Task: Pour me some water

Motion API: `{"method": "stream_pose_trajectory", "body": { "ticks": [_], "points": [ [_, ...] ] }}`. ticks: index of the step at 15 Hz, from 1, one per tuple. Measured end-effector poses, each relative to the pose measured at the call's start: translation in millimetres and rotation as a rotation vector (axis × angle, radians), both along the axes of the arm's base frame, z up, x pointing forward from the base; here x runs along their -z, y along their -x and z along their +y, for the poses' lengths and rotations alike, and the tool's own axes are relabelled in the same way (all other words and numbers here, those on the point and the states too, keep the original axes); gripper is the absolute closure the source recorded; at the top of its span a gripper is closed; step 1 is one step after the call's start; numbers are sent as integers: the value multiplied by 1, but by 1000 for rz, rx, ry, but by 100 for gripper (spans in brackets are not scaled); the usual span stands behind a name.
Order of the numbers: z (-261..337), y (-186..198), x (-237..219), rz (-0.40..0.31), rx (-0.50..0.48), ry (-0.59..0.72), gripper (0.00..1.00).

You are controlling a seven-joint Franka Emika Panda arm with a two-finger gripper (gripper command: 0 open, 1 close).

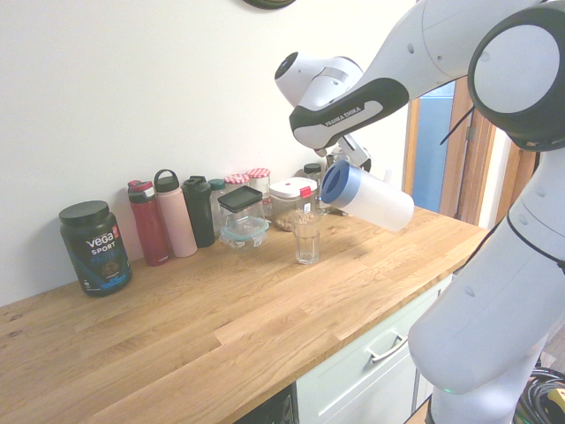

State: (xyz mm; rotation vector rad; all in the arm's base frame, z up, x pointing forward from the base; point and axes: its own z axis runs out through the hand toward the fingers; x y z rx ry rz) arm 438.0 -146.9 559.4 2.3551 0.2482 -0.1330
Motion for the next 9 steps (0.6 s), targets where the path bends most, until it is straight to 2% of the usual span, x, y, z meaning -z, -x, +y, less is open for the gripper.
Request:
{"method": "stream_pose_trajectory", "body": {
  "ticks": [9],
  "points": [
    [11, -22, 23, -13, -13, 21, 100]
  ]
}}
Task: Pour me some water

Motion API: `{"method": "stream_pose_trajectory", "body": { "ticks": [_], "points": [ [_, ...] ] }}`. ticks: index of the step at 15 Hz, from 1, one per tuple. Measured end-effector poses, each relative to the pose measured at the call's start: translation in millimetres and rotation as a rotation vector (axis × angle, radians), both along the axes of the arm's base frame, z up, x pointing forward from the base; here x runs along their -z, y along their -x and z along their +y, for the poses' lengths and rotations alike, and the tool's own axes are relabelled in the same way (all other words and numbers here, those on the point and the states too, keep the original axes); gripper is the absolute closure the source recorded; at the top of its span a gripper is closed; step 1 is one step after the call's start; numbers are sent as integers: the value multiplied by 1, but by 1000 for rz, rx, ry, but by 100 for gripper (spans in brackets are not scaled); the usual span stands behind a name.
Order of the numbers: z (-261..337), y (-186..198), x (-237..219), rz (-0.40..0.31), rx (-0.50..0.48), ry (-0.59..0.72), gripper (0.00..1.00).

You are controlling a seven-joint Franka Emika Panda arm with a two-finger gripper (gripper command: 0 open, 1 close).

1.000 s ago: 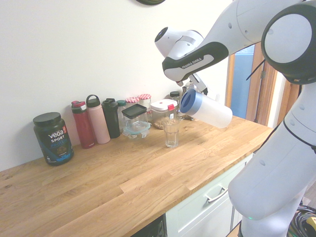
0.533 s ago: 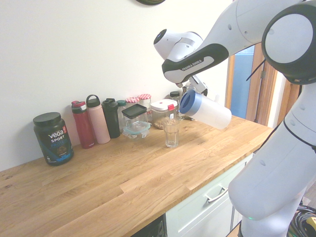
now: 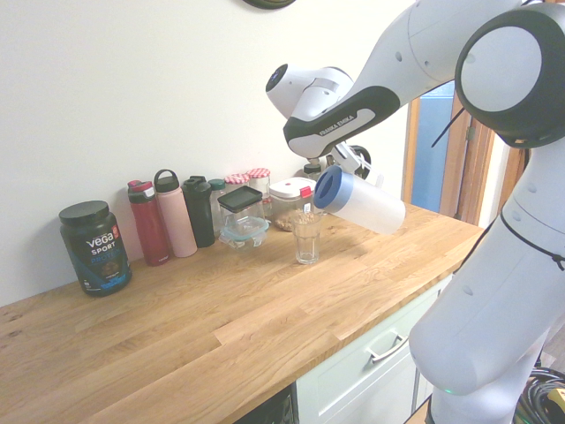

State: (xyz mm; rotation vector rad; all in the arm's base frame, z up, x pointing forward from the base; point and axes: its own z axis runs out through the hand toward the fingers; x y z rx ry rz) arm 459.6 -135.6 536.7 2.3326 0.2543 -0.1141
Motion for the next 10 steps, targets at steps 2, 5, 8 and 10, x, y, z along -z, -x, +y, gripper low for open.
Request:
{"method": "stream_pose_trajectory", "body": {
  "ticks": [2, 5, 8, 10],
  "points": [
    [2, -6, 4, -23, 5, -15, 100],
    [5, -16, 2, -49, 16, -51, 100],
    [-3, -15, -22, -95, 32, -101, 100],
    [-19, -1, -46, -147, 52, -157, 100]
  ]
}}
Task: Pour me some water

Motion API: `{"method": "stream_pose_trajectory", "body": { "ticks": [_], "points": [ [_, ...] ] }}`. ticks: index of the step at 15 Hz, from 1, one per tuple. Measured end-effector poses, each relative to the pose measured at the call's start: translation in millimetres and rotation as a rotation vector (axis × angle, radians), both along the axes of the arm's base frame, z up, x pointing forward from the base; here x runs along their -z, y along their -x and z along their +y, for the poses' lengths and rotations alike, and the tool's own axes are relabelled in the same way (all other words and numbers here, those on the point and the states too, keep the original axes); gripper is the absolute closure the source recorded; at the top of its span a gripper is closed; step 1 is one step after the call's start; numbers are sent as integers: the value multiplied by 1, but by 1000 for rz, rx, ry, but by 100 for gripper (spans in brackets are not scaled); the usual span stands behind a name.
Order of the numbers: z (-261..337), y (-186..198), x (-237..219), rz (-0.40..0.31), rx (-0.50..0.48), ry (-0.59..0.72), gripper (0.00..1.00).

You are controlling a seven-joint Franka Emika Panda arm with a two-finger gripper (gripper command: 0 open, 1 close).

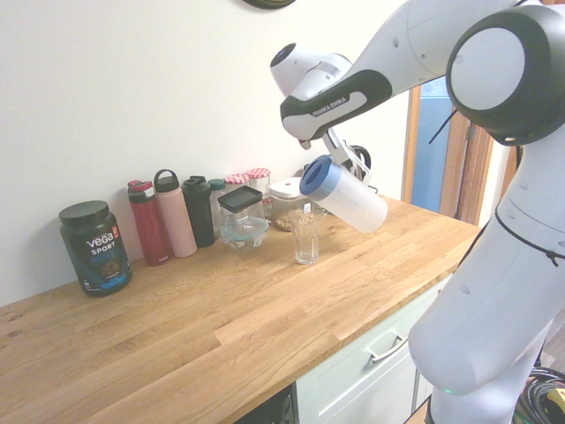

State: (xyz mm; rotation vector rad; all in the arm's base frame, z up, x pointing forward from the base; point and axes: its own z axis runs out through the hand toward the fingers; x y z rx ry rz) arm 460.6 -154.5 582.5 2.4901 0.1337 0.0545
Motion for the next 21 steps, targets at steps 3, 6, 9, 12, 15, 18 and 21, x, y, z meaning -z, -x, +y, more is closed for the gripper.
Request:
{"method": "stream_pose_trajectory", "body": {
  "ticks": [3, 6, 9, 12, 15, 18, 21],
  "points": [
    [-26, 28, -35, -121, 51, -132, 100],
    [-60, 54, -58, -231, 151, -262, 100],
    [-81, 74, -43, -301, 299, -343, 100],
    [-75, 98, 1, -346, 468, -405, 100],
    [-64, 136, 18, -419, 617, -446, 100],
    [-24, 166, 22, -521, 730, -462, 100],
    [32, 180, 32, -653, 797, -458, 100]
  ]
}}
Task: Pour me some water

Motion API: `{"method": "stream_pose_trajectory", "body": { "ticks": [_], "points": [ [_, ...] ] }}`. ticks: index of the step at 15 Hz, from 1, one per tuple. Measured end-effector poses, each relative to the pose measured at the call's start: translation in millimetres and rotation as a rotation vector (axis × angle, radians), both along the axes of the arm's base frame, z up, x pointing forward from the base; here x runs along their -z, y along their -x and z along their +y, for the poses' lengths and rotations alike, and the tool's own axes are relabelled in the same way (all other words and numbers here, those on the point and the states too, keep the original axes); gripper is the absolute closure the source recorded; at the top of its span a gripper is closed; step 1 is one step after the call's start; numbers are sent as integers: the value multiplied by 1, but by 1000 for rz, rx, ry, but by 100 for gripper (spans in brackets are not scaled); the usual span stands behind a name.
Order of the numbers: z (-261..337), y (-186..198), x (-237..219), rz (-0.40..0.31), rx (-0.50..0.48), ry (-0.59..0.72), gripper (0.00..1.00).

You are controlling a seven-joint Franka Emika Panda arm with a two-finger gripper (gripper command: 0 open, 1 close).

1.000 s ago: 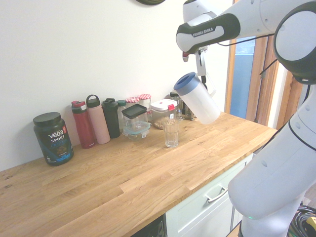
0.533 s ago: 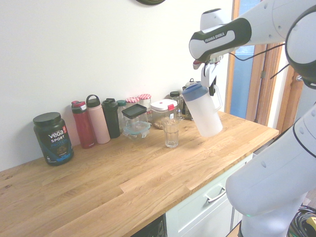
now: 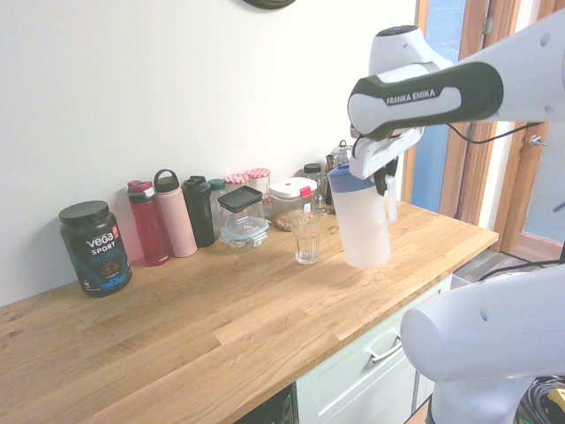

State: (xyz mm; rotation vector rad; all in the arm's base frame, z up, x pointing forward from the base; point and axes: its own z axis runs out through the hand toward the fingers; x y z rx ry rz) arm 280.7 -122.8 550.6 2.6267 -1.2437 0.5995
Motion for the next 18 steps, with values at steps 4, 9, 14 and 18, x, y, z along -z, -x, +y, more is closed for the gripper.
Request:
{"method": "stream_pose_trajectory", "body": {
  "ticks": [4, 9, 14, 18],
  "points": [
    [80, -5, 11, -160, 79, 75, 100],
    [183, -12, 14, -309, 44, 165, 100],
    [250, -3, 22, -343, -44, 138, 100],
    [304, -30, 24, -349, -124, 78, 100]
  ]
}}
